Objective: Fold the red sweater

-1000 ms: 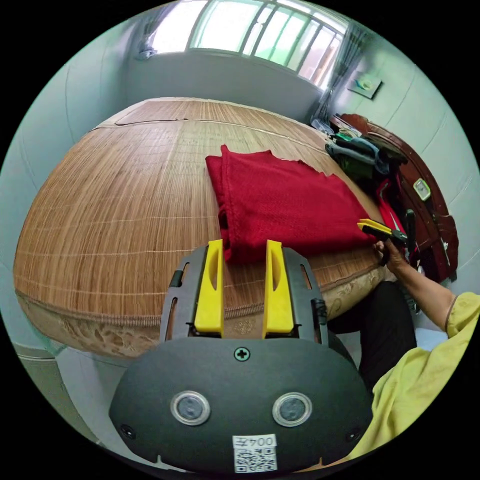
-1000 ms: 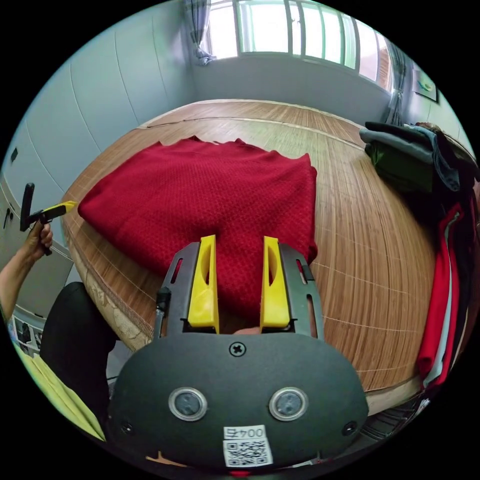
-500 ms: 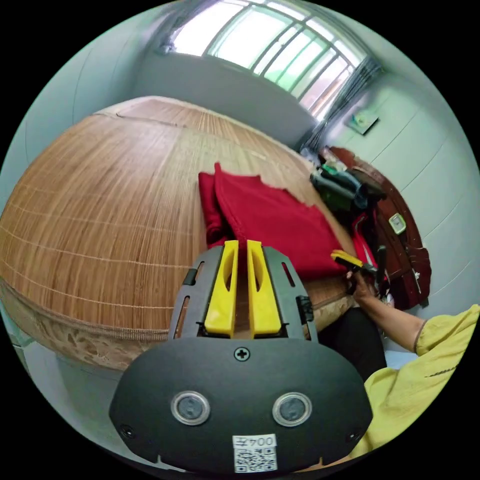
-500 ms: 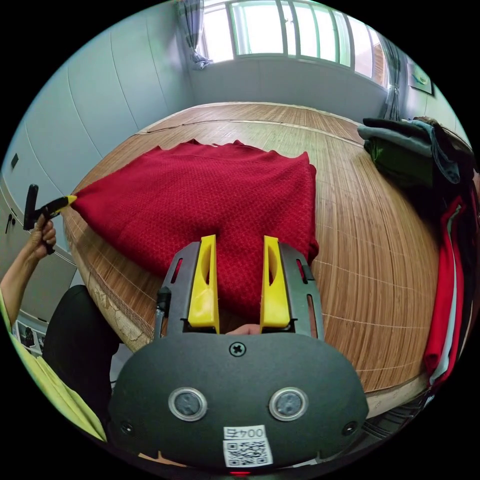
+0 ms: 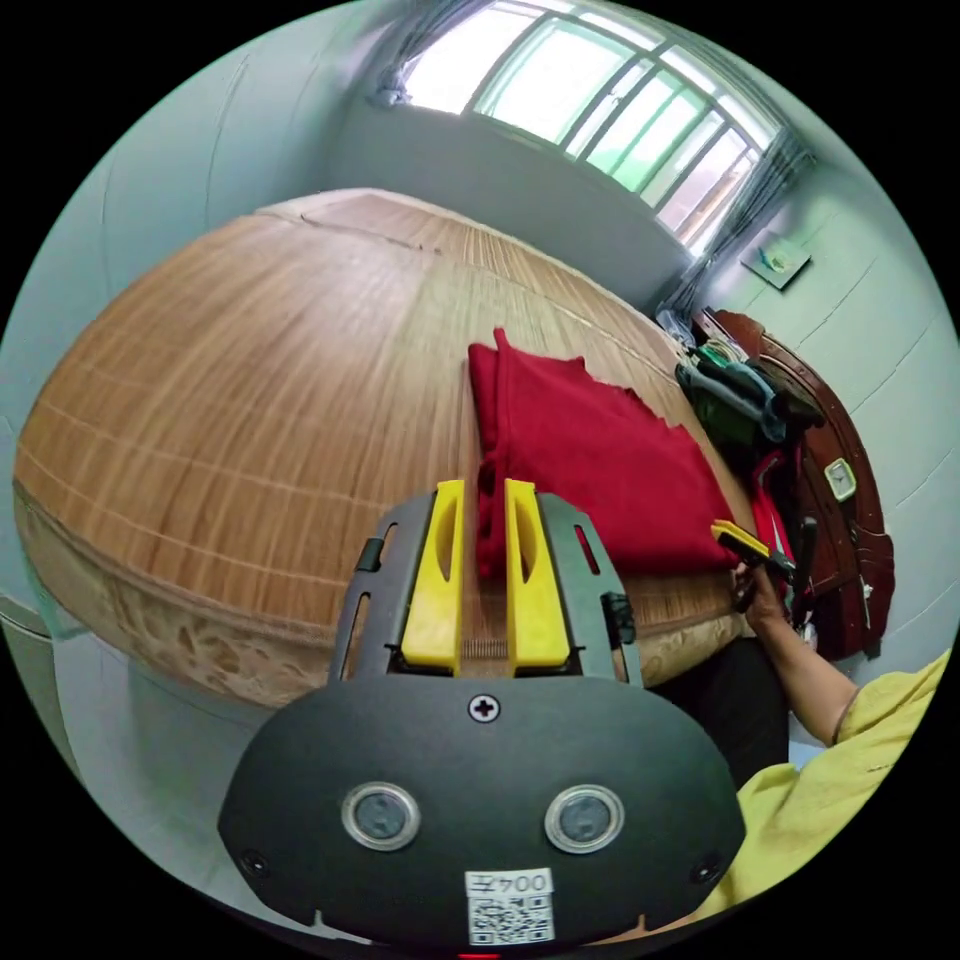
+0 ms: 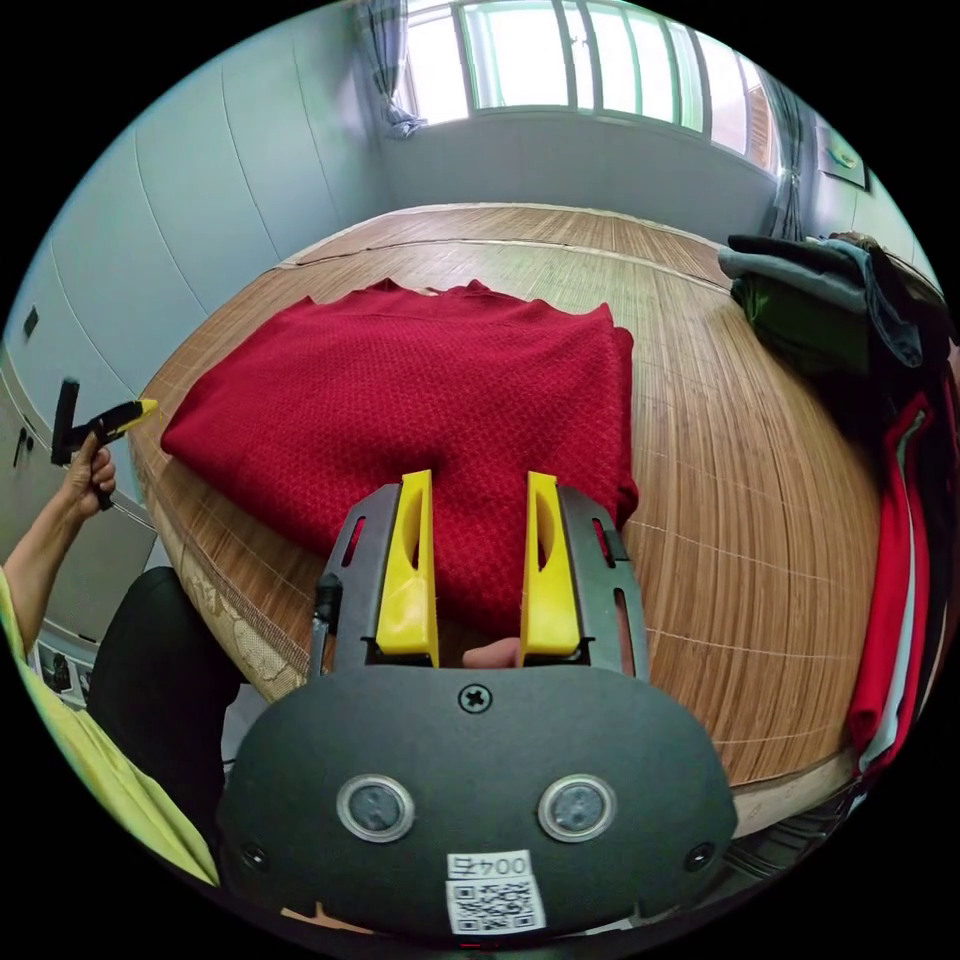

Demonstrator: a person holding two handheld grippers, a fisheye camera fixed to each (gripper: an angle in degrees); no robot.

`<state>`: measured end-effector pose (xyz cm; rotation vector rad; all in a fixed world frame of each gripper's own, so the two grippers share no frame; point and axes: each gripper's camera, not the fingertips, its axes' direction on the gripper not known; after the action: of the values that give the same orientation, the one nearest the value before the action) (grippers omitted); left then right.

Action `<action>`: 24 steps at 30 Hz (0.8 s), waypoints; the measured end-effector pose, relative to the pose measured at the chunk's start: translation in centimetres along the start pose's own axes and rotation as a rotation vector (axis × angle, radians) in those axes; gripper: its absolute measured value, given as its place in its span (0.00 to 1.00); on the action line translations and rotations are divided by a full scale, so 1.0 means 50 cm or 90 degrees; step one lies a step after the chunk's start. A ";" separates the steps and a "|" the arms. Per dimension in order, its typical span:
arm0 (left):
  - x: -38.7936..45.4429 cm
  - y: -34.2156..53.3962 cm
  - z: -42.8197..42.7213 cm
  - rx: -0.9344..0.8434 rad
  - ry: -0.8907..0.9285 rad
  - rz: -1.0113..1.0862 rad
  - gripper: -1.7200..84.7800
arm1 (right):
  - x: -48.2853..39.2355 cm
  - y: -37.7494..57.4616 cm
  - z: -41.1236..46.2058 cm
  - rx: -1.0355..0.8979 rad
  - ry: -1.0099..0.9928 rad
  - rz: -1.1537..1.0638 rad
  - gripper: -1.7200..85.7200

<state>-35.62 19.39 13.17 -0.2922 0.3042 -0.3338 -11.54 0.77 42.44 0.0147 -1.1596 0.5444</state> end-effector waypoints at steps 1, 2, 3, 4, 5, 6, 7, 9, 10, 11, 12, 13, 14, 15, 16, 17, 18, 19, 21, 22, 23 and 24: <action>0.011 -0.032 -0.003 0.012 0.003 0.009 0.10 | 0.001 0.000 -0.001 0.000 -0.001 0.001 0.18; 0.024 -0.070 0.007 0.013 0.015 0.020 0.10 | 0.001 0.000 -0.002 -0.001 0.002 -0.001 0.18; 0.031 -0.090 0.016 0.010 0.020 0.025 0.10 | 0.001 0.000 -0.003 -0.001 0.003 -0.001 0.18; 0.048 -0.132 0.040 0.000 0.029 0.037 0.11 | 0.000 0.000 -0.004 -0.001 0.006 -0.002 0.18; 0.066 -0.172 0.072 -0.016 0.024 0.048 0.11 | 0.001 0.000 -0.005 -0.001 0.006 -0.002 0.18; 0.076 -0.190 0.090 -0.026 0.020 0.056 0.11 | 0.002 0.000 -0.006 -0.001 0.006 -0.002 0.18; 0.097 -0.225 0.129 -0.052 0.002 0.075 0.11 | 0.004 0.000 -0.007 -0.001 0.004 -0.001 0.17; 0.128 -0.268 0.187 -0.087 -0.029 0.103 0.12 | 0.008 -0.001 -0.010 -0.001 -0.001 0.001 0.18; 0.144 -0.291 0.221 -0.102 -0.053 0.117 0.12 | 0.010 -0.001 -0.012 -0.001 -0.004 0.002 0.18; 0.156 -0.309 0.250 -0.112 -0.074 0.129 0.12 | 0.012 -0.002 -0.013 -0.001 -0.005 0.003 0.18; 0.161 -0.318 0.263 -0.117 -0.083 0.134 0.13 | 0.012 -0.002 -0.014 -0.001 -0.005 0.003 0.18; 0.169 -0.334 0.287 -0.128 -0.097 0.143 0.13 | 0.012 -0.003 -0.016 -0.002 -0.003 0.002 0.17; 0.175 -0.348 0.308 -0.136 -0.105 0.147 0.13 | 0.012 -0.004 -0.018 -0.002 -0.001 0.001 0.17; 0.177 -0.355 0.316 -0.137 -0.108 0.148 0.13 | 0.012 -0.005 -0.019 -0.002 0.000 0.001 0.17; 0.180 -0.366 0.331 -0.139 -0.109 0.148 0.13 | 0.012 -0.006 -0.021 -0.003 0.001 0.001 0.17; 0.183 -0.378 0.345 -0.139 -0.106 0.146 0.13 | 0.013 -0.007 -0.023 -0.003 0.000 0.001 0.17; 0.184 -0.384 0.351 -0.139 -0.104 0.145 0.13 | 0.014 -0.008 -0.024 -0.003 0.000 0.002 0.17; 0.185 -0.395 0.363 -0.140 -0.101 0.142 0.13 | 0.015 -0.009 -0.026 -0.003 -0.001 0.003 0.17; 0.188 -0.410 0.381 -0.141 -0.093 0.136 0.13 | 0.017 -0.011 -0.030 -0.003 -0.001 0.003 0.17; 0.189 -0.418 0.395 -0.146 -0.085 0.131 0.13 | 0.017 -0.012 -0.032 -0.003 0.000 0.003 0.17; 0.189 -0.424 0.411 -0.159 -0.083 0.124 0.13 | 0.018 -0.014 -0.035 -0.003 0.000 0.003 0.17; 0.189 -0.427 0.419 -0.167 -0.086 0.123 0.13 | 0.019 -0.015 -0.036 -0.003 -0.001 0.004 0.17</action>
<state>-25.90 1.47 36.99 -0.5365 0.2400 -0.0826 -9.39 1.02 42.71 0.0073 -1.1623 0.5465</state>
